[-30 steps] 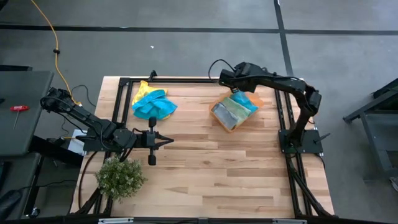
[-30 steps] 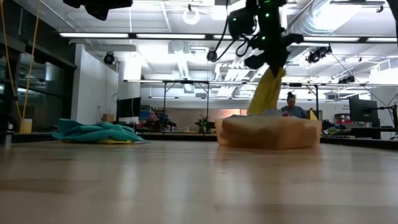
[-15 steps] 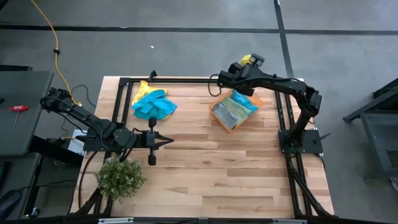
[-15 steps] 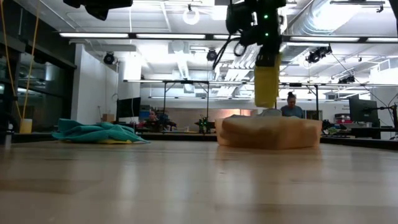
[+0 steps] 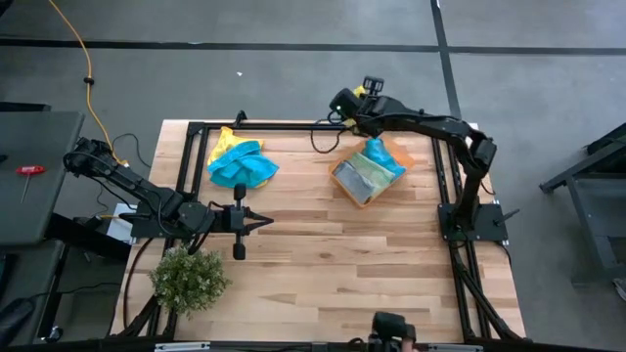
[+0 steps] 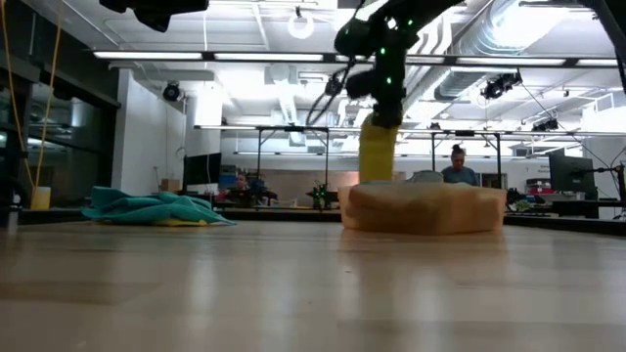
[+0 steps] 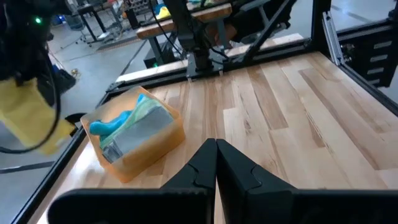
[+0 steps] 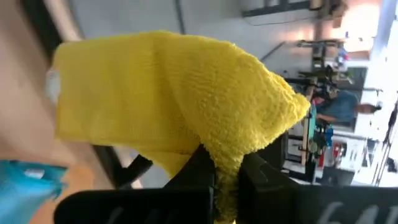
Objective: Fold microfiber towels
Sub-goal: Put the right folded yellow microfiber cloth into the orange bin
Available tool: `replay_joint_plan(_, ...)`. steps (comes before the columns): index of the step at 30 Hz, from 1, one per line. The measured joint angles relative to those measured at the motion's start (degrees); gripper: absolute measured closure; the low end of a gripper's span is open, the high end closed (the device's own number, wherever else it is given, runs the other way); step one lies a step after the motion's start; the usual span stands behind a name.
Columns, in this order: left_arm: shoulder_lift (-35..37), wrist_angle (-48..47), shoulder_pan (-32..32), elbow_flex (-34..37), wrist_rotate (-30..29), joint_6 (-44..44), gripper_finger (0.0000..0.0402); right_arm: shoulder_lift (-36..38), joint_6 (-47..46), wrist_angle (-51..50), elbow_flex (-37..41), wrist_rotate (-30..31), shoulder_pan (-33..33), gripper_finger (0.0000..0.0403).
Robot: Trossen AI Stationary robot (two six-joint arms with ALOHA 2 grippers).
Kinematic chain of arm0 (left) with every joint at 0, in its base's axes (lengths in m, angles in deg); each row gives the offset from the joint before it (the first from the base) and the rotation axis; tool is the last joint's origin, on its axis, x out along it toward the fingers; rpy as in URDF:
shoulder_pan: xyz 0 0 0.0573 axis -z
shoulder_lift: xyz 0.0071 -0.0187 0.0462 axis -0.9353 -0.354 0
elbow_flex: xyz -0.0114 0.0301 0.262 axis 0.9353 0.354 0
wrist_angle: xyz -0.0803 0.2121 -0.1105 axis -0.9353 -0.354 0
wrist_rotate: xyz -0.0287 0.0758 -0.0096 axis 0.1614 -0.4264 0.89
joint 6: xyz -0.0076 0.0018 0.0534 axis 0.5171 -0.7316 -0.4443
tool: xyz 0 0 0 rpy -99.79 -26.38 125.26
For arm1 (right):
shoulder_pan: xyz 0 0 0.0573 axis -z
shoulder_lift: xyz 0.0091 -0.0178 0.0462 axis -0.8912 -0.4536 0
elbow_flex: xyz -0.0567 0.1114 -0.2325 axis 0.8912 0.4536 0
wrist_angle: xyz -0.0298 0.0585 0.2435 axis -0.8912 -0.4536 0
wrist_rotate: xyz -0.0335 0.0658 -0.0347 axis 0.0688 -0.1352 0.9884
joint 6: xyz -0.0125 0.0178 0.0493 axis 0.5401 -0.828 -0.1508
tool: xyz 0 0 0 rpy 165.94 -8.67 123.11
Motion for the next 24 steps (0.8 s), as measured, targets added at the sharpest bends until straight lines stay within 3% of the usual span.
replay_joint_plan(10, 0.0, -2.1, 0.2, 0.0, 0.2, 3.5, 0.0402, -3.4, 1.8, -7.0, 0.1, 7.6, -0.1, 0.0403)
replay_joint_plan(13, 0.0, -2.1, 0.2, 0.0, 0.2, 3.5, 0.0401, -3.4, 0.1, -9.9, 0.1, 5.0, -0.5, 0.0403)
replay_joint_plan(21, 0.0, -2.2, 0.2, 0.0, 0.2, 3.5, 0.0402, 1.0, -13.1, -16.9, 0.1, 3.8, -3.1, 0.0403)
replay_joint_plan(24, 0.0, -2.2, 0.2, 0.0, 0.2, 3.5, 0.0401, 6.5, -27.0, -21.7, 0.1, 3.3, -3.1, 0.0403)
